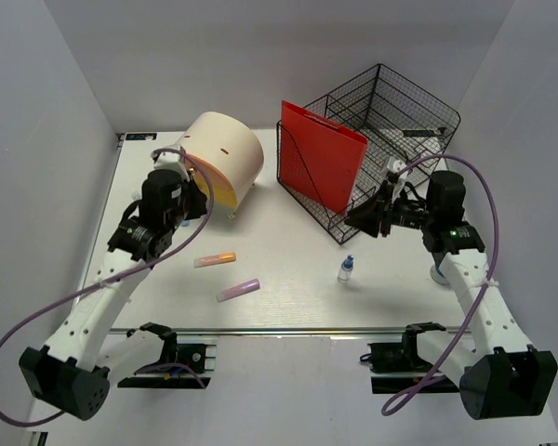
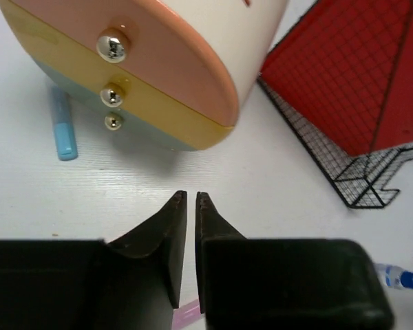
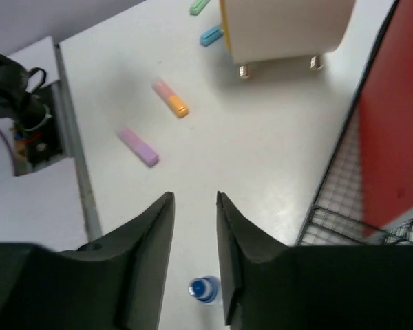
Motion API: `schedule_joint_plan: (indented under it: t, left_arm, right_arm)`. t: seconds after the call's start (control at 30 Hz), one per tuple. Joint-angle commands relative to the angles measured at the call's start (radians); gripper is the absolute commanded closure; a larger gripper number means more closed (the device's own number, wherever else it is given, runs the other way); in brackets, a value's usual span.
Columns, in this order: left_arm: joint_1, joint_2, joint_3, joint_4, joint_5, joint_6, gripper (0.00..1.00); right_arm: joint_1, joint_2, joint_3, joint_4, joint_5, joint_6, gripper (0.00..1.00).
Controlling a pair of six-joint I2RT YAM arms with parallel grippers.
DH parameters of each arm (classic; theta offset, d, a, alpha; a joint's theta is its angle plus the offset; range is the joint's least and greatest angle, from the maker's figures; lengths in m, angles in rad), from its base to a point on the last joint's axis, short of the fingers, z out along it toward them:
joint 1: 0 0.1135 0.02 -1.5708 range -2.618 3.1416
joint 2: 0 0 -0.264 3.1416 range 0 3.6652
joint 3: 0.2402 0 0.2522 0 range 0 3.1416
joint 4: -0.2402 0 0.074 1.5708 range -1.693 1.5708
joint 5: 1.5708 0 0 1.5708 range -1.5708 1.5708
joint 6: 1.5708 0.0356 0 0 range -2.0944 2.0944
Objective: Organize the desk
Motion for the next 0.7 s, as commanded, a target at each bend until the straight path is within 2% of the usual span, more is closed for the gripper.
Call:
schedule_joint_plan:
  t: [0.0,0.03,0.1,0.17,0.23,0.4,0.5,0.53,0.67]
  left_arm:
    - [0.042,0.052,0.062,-0.01,-0.054,0.04,0.78]
    - [0.054,0.075,0.074,-0.011,-0.046,0.046,0.67]
    - [0.1,0.101,0.085,-0.013,0.005,0.059,0.6]
    - [0.134,0.126,0.091,-0.007,0.032,0.059,0.46]
    - [0.189,0.13,0.087,0.008,0.072,0.045,0.43]
    - [0.304,0.155,0.079,0.039,0.174,-0.007,0.44]
    - [0.39,0.183,0.059,0.077,0.337,-0.049,0.45]
    - [0.434,0.184,0.045,0.122,0.439,-0.076,0.45]
    - [0.522,0.181,-0.007,0.225,0.651,-0.168,0.39]
  right_arm:
    - [0.008,-0.021,-0.029,0.011,-0.081,-0.008,0.62]
    - [0.004,-0.029,-0.054,0.02,-0.108,-0.014,0.55]
    - [0.002,-0.052,-0.079,0.039,-0.145,-0.047,0.5]
    - [0.001,-0.075,-0.114,0.037,-0.187,-0.083,0.45]
    - [0.001,-0.086,-0.131,0.026,-0.195,-0.11,0.44]
    - [0.002,-0.087,-0.135,-0.013,-0.181,-0.161,0.45]
    - [0.001,-0.086,-0.135,-0.03,-0.176,-0.185,0.45]
    - [0.001,-0.087,-0.134,-0.038,-0.176,-0.189,0.46]
    - [0.002,-0.093,-0.138,-0.04,-0.178,-0.196,0.46]
